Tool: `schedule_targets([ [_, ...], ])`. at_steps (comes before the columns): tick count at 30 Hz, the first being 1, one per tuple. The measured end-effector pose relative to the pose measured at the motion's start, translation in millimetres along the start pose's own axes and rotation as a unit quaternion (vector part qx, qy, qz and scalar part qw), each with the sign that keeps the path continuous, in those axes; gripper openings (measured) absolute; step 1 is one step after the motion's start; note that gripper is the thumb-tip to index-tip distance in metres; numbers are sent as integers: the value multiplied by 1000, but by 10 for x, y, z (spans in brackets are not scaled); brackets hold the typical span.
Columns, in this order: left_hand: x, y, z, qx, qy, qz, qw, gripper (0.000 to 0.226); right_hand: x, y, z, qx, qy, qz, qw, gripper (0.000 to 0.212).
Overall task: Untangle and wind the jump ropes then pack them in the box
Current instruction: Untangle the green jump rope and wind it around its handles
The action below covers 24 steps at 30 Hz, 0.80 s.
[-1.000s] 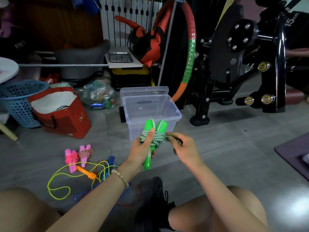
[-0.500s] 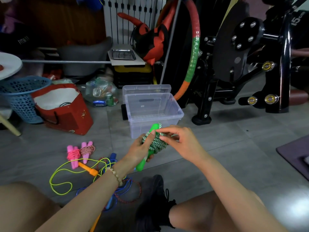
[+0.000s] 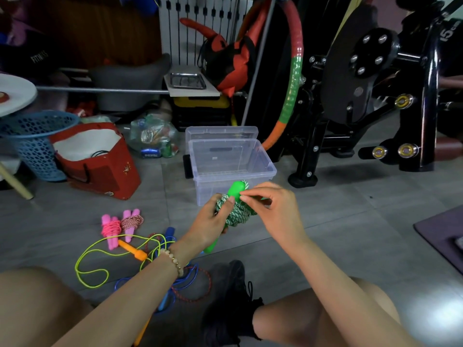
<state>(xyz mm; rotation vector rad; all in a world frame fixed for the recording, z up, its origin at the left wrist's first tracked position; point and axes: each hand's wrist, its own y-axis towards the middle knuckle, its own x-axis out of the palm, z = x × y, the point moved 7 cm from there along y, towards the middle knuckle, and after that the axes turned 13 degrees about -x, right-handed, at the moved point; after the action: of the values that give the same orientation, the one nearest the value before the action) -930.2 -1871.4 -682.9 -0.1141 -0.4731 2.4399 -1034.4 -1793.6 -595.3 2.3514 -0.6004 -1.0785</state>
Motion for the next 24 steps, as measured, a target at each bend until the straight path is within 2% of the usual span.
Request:
schedule_targets([
  [3, -27, 2, 1, -2, -8, 7, 1000, 24, 70, -15, -67, -11, -7, -25, 1000, 9],
  [6, -20, 13, -35, -28, -21, 17, 999, 25, 89, -22, -1, 39, 32, -10, 999, 2],
  [9, -31, 22, -22, -38, -24, 25, 999, 26, 67, -44, 79, 77, 96, 22, 992, 15],
  [12, -50, 23, 61, -16, -7, 16, 1000, 24, 65, -81, 63, 81, 127, 36, 988, 15],
  [18, -43, 17, 32, -47, 0, 31, 998, 31, 123, -64, 7, 35, 75, -2, 997, 2],
  [21, -51, 39, 12, -73, 0, 31, 997, 41, 148, -90, -65, -14, 7, -26, 1000, 16],
  [24, -55, 63, -48, -89, 15, 25, 996, 47, 194, -128, -60, -22, -16, -58, 998, 28],
])
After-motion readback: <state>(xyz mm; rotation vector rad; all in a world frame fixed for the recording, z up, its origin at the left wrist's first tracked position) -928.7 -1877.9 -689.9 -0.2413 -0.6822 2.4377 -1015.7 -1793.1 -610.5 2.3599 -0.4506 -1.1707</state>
